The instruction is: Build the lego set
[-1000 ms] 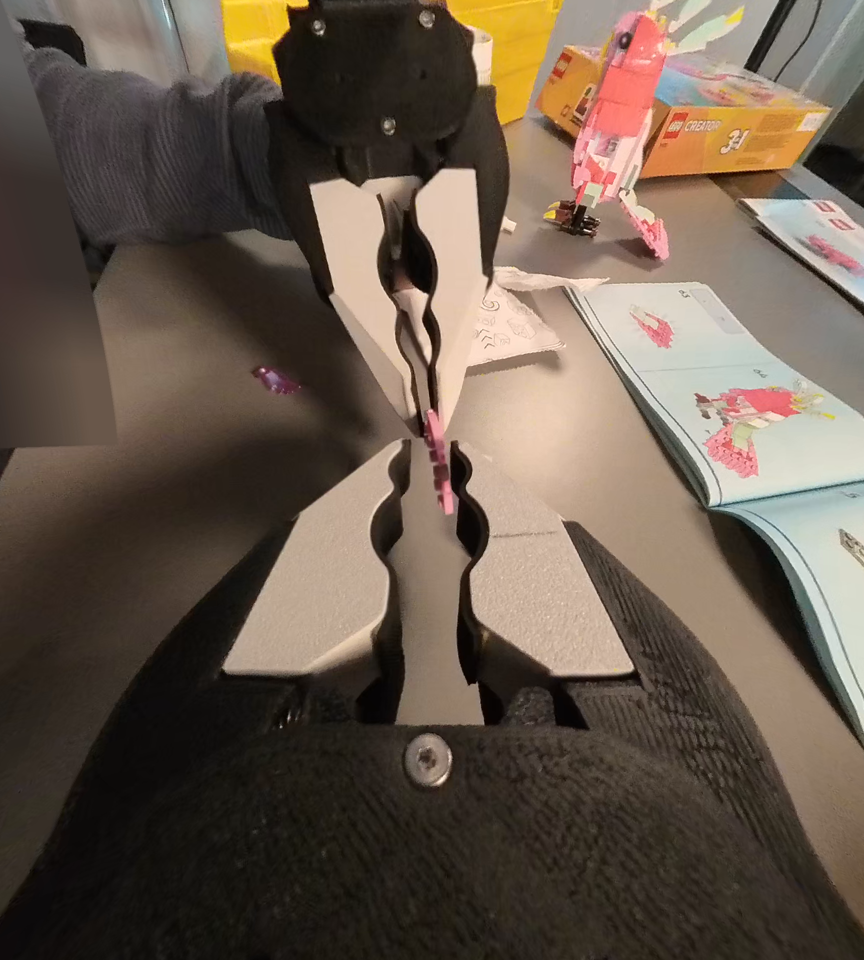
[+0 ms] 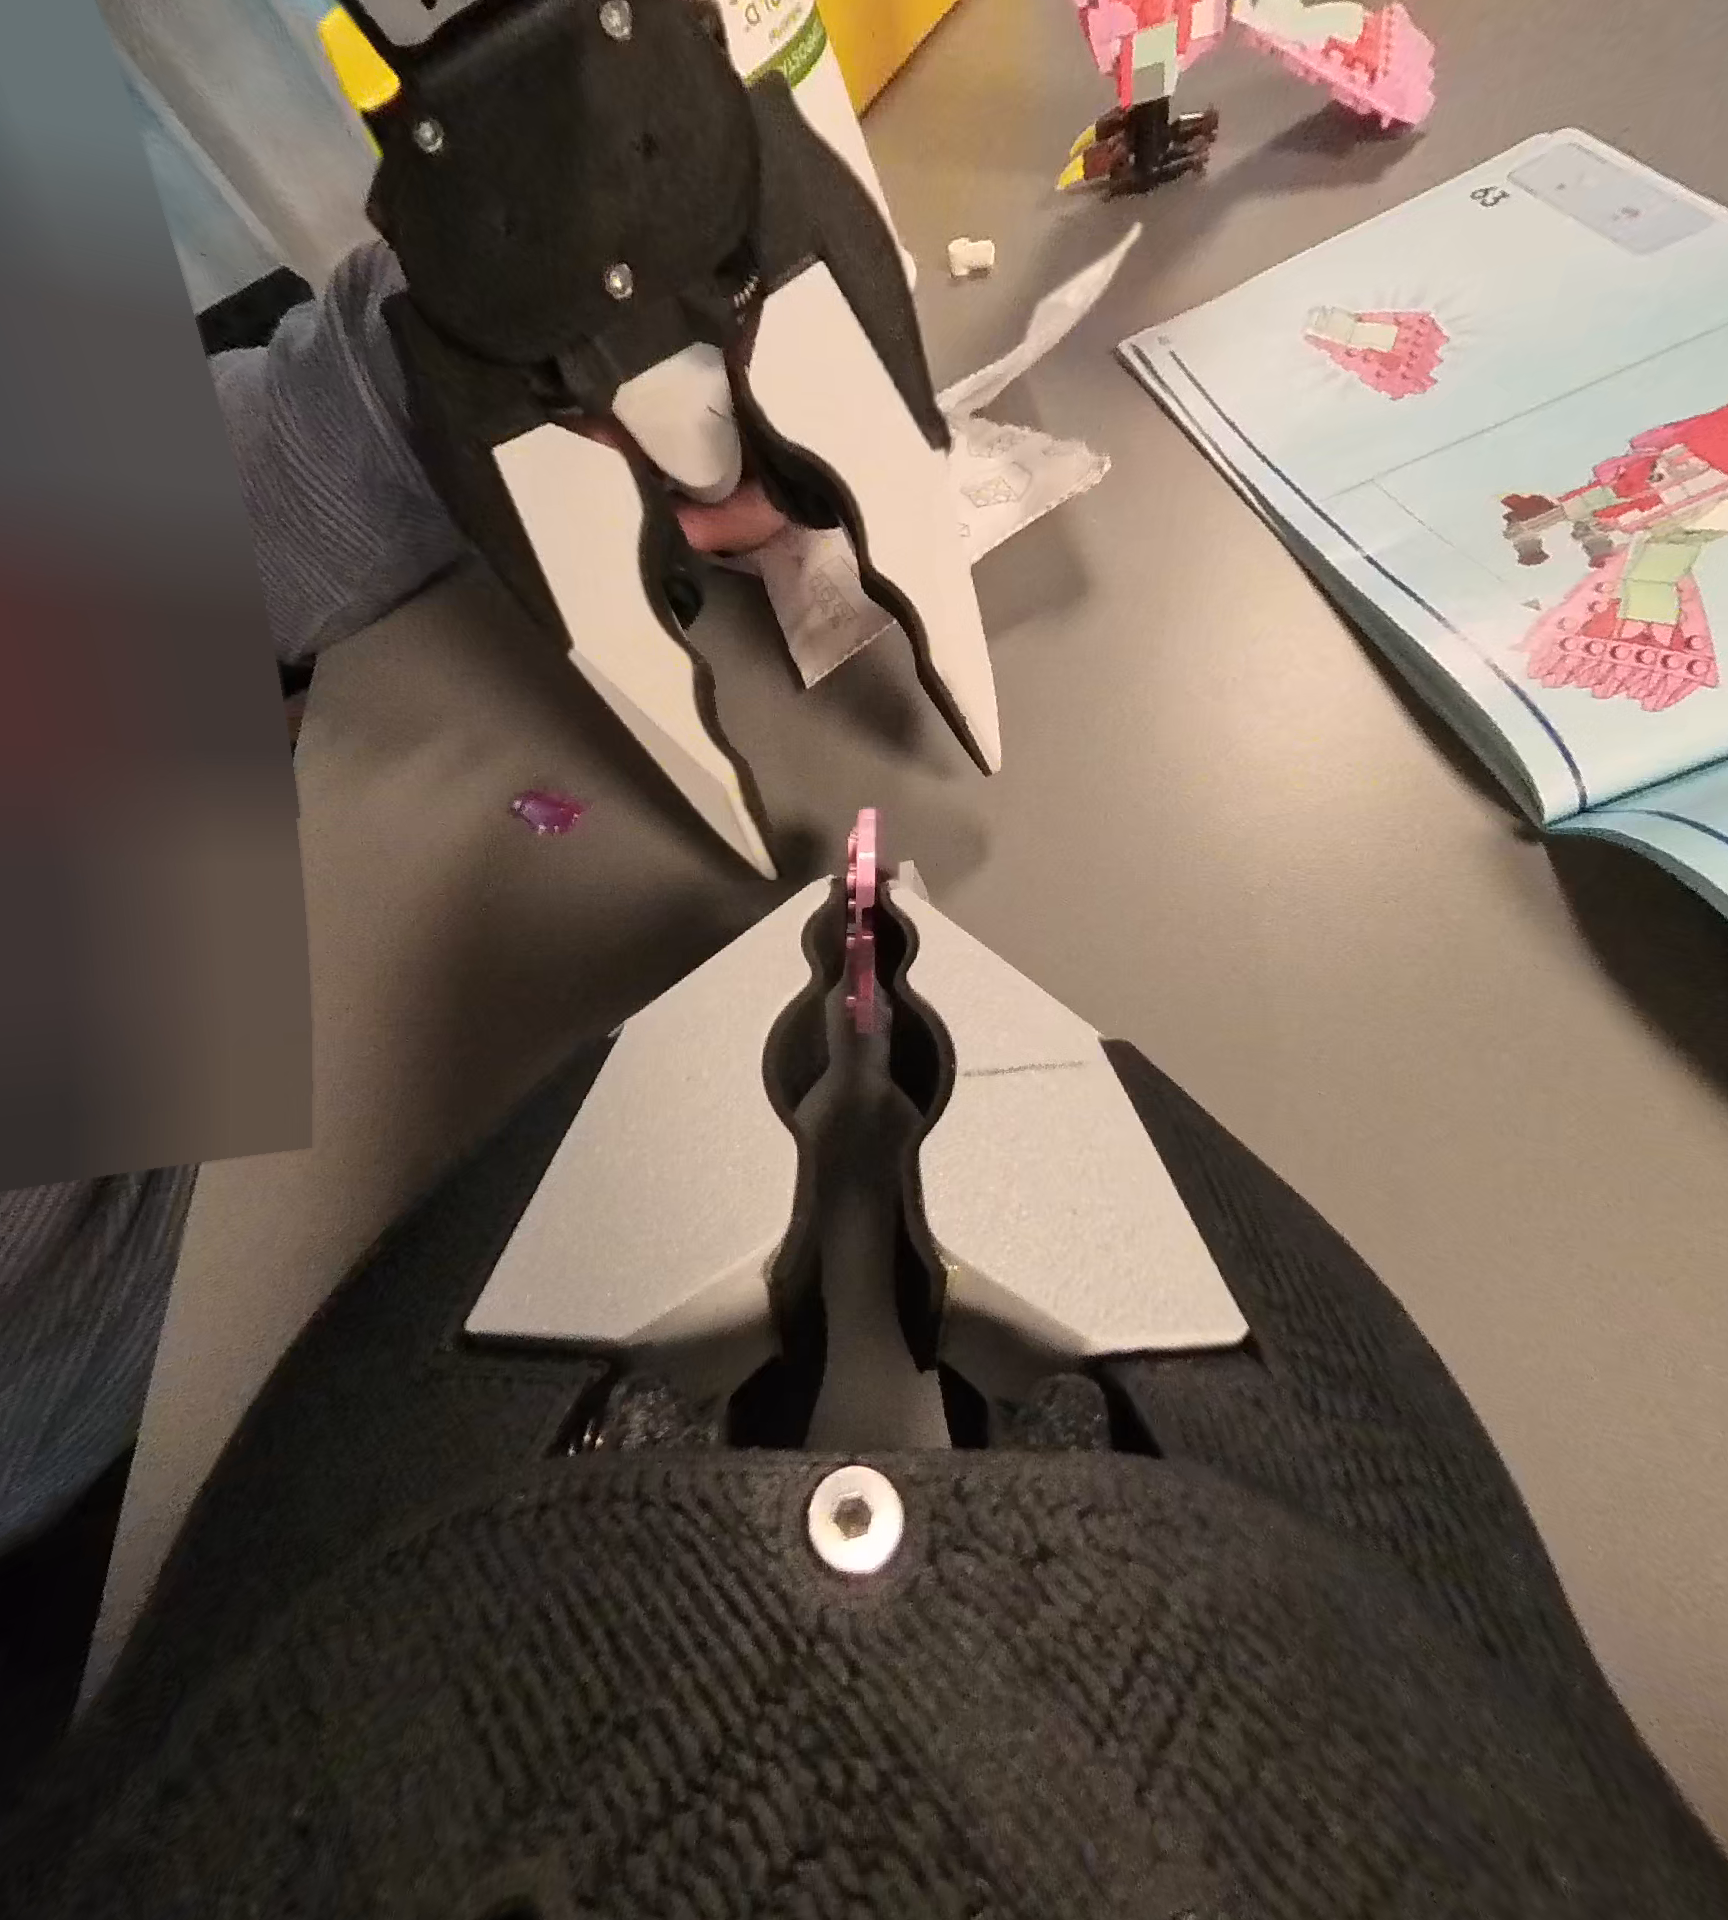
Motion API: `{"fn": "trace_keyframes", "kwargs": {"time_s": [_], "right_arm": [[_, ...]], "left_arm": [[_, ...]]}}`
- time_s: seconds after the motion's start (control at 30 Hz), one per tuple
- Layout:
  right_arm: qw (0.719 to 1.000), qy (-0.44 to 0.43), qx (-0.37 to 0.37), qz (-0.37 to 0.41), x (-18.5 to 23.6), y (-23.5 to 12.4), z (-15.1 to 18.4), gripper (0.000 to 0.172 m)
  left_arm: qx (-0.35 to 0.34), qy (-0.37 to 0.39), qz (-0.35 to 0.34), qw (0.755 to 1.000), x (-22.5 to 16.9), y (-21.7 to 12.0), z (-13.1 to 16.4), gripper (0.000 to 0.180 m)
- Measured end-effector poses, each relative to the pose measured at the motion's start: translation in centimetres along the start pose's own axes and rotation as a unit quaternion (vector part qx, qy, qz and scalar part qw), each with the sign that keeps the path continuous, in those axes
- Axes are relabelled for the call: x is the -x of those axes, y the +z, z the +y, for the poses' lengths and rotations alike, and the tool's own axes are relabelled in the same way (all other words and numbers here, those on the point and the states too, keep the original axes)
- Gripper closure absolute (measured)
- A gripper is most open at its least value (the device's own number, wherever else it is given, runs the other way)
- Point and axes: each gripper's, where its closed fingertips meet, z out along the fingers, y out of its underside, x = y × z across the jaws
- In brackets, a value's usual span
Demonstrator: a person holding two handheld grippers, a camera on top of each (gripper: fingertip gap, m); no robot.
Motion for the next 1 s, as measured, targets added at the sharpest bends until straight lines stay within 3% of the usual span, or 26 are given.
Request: {"fn": "trace_keyframes", "kwargs": {"time_s": [0.37, 0.87, 1.0], "right_arm": [[0.998, -0.049, 0.011, 0.037, 0.0, 0.1, 0.5, 0.169], [0.995, -0.084, -0.029, 0.049, 0.1, -0.4, 0.1, 0.169], [0.993, -0.104, -0.029, 0.052, 0.5, -0.2, 0.1, 0.169]], "left_arm": [[-0.023, 0.026, -0.011, 0.999, 0.4, 0.1, -1.0, 0.14], [-0.042, 0.034, -0.012, 0.998, 0.4, 0.0, -1.3, 0.141], [-0.075, 0.066, -0.015, 0.995, -0.2, -0.6, -2.4, 0.151]]}}
